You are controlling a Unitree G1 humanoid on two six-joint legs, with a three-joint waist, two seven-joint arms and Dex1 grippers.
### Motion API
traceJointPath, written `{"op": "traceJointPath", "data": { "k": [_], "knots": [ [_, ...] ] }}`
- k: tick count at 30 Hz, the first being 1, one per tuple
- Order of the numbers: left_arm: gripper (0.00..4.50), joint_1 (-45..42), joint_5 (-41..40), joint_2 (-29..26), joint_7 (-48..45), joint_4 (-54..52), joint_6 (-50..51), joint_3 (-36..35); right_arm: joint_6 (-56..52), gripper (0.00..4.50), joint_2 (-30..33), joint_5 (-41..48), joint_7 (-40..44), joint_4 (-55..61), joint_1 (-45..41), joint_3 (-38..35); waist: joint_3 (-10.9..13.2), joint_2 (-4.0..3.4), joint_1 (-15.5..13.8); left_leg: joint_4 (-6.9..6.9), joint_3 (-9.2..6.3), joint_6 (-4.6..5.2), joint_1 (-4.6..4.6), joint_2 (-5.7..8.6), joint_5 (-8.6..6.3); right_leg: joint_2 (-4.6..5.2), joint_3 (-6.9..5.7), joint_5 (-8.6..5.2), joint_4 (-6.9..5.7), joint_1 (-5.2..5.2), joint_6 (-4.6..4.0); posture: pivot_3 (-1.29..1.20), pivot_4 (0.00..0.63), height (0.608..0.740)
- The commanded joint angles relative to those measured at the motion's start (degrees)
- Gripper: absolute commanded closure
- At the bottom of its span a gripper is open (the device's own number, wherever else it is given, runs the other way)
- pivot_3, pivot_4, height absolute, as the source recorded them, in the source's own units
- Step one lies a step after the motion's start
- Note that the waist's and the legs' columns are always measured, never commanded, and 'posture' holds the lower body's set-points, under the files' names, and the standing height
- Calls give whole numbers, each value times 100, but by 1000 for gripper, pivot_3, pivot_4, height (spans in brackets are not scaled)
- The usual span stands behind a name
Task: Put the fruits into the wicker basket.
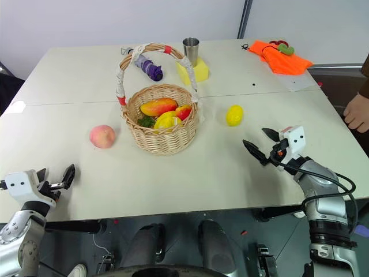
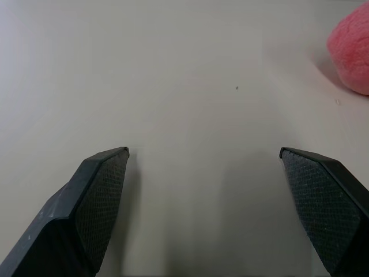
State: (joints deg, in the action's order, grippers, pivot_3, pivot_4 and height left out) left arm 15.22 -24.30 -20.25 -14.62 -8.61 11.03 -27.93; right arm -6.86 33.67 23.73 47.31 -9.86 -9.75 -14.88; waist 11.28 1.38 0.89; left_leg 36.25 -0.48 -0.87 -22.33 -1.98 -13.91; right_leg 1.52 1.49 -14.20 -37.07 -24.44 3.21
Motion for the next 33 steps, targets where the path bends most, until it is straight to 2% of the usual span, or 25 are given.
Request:
{"op": "traceJointPath", "data": {
  "k": [1,8,17,26,33],
  "knots": [
    [0,-11,63,-68,54,-184,25,-94,168,36,-35,8,-37,41,-97,-86,0,0,-1,0,0,0,0,0,0,0,0,0,0,0,0,0,150,740],
    [0,-162,91,-111,-63,-175,84,13,236,36,-115,-37,-100,83,-96,-39,0,0,-2,0,0,0,0,0,0,0,0,1,0,0,-1,0,150,740],
    [0,-344,-459,-123,-346,-586,232,-139,-163,36,6,286,88,632,-126,-41,0,0,-6,0,0,0,-1,0,0,1,0,3,-1,0,-3,0,150,740],
    [0,-1161,-855,-922,-788,-916,1040,148,-2007,36,865,1739,729,2860,224,-37,0,1,-12,-1,-3,0,-2,0,0,0,-1,2,-1,0,-1,0,150,740],
    [0,-1854,-397,-1401,-557,-847,1841,711,-2830,36,1139,2479,683,4295,-75,393,0,1,5,-1,-3,0,0,-2,0,-4,-1,-1,-1,0,4,0,150,740]
  ]
}}
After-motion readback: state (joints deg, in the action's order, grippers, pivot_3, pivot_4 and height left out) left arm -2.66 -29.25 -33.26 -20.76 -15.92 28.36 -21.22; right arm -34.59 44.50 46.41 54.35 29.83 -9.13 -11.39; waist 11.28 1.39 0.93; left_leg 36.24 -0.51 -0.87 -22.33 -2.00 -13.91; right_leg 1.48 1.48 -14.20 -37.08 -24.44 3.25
